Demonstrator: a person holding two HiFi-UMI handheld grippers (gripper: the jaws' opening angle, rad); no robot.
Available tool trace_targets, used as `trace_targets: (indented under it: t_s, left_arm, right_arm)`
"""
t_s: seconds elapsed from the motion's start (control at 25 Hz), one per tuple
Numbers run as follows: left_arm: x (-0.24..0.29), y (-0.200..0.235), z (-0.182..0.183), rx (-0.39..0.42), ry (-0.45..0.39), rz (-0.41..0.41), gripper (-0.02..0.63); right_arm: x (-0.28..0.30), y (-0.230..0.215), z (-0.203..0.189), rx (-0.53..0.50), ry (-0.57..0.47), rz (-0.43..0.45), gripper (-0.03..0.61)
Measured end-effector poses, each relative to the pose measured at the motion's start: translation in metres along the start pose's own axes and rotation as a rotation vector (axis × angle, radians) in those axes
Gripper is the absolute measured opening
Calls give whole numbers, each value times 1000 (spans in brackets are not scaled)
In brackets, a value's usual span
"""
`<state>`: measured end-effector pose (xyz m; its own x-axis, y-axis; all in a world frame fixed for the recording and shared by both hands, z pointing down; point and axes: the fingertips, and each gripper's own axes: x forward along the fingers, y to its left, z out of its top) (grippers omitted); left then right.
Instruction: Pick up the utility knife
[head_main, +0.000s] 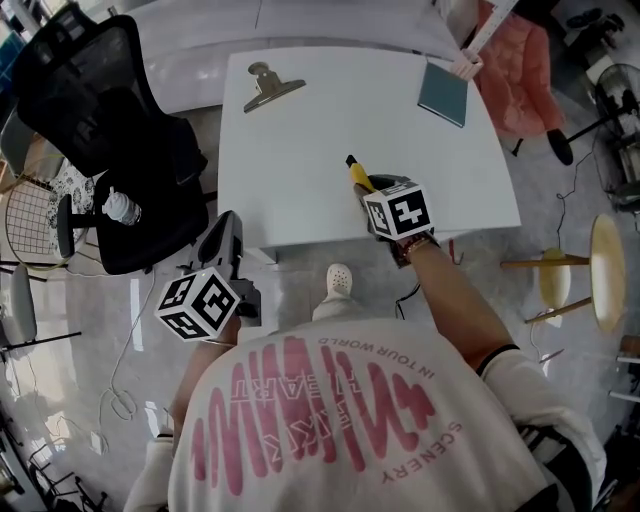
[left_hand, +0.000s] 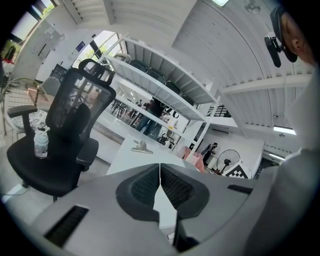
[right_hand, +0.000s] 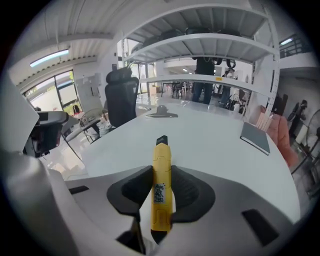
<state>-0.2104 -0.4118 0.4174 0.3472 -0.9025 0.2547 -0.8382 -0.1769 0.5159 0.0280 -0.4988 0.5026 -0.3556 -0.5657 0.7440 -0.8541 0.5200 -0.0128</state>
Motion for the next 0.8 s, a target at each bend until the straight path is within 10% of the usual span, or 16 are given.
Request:
trace_targets:
  t_s: [0.8]
  left_arm:
    - [19, -19, 25, 31, -40, -63, 25]
  right_arm:
    - [-56, -13, 46, 172, -326, -38, 130]
